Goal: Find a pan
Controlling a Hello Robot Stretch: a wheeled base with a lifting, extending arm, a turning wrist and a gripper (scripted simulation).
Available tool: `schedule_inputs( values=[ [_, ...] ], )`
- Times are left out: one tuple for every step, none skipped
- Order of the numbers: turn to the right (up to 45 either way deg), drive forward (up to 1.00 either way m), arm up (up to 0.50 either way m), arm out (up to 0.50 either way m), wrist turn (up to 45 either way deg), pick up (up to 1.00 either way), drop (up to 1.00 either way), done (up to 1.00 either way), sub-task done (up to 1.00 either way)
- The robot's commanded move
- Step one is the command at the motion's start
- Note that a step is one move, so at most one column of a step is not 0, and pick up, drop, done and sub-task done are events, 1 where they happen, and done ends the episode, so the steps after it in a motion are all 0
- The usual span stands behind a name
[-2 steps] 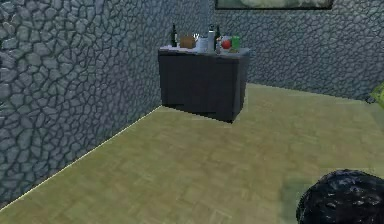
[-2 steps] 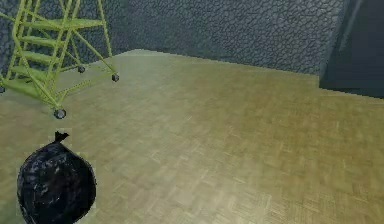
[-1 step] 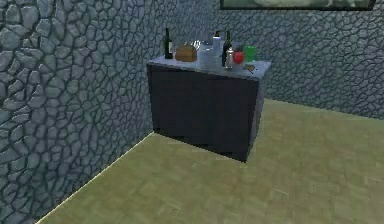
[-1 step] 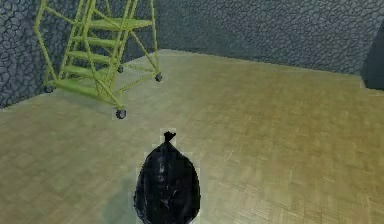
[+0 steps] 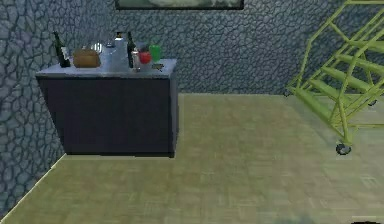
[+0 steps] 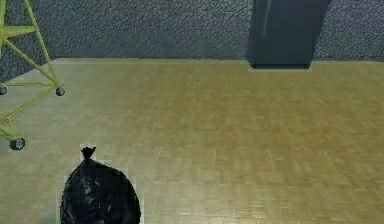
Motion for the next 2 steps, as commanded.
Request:
schedule_inputs(
  values=[
    [0.0, 1.00, 0.00, 0.00, 0.0, 0.00, 0.00, 0.00, 0.00],
    [39.0, 0.00, 0.00, 0.00, 0.0, 0.00, 0.00, 0.00, 0.00]
  ],
)
